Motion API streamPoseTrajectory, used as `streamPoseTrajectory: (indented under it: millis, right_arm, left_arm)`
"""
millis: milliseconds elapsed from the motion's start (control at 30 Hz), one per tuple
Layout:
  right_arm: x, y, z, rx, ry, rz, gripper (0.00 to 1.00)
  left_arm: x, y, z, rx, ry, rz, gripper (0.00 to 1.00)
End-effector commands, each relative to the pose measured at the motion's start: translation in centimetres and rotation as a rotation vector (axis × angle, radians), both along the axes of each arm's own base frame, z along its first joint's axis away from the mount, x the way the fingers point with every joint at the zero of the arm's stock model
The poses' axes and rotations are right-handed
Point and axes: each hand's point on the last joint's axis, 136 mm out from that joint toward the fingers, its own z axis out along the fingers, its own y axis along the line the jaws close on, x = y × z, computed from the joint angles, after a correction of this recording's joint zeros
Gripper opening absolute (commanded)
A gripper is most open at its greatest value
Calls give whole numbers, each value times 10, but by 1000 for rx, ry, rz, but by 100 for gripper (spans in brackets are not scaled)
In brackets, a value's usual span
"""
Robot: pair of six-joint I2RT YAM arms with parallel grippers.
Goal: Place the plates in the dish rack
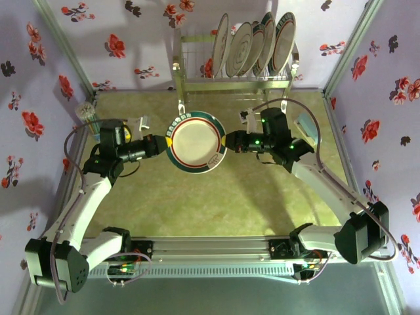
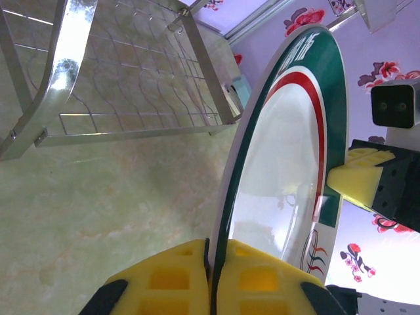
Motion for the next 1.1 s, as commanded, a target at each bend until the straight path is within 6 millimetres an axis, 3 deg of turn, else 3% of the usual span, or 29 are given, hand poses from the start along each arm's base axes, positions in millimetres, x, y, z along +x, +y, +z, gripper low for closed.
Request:
streamPoseTrajectory:
  millis: [0, 167, 367, 433, 567, 733, 867, 1067]
  right_arm:
    - [-10, 4, 9, 6, -37, 44, 0]
    - [-12, -1, 10, -76, -40, 21, 0]
    - [-14, -13, 31, -170, -84, -41, 0]
    - [-15, -19, 39, -208, -101, -66, 0]
    - [-20, -28, 59, -283, -148, -105, 0]
    - [-23, -35, 96, -326, -233, -167, 0]
    - [-18, -38, 137, -347, -336, -236, 0]
    - [-4, -45, 213, -356, -504, -375, 0]
  left_arm:
    - [6, -2, 22, -23, -62, 8, 18]
    - [8, -1, 24, -11, -66, 22, 62]
    - [12, 8, 30, 51, -89, 58, 99]
    - [16, 15, 31, 77, -88, 96, 100]
    - [28, 61, 35, 192, -104, 350, 100]
    - [31, 96, 38, 236, -87, 475, 100]
    - [35, 109, 34, 250, -52, 515, 100]
    - [36, 112, 36, 249, -52, 517, 100]
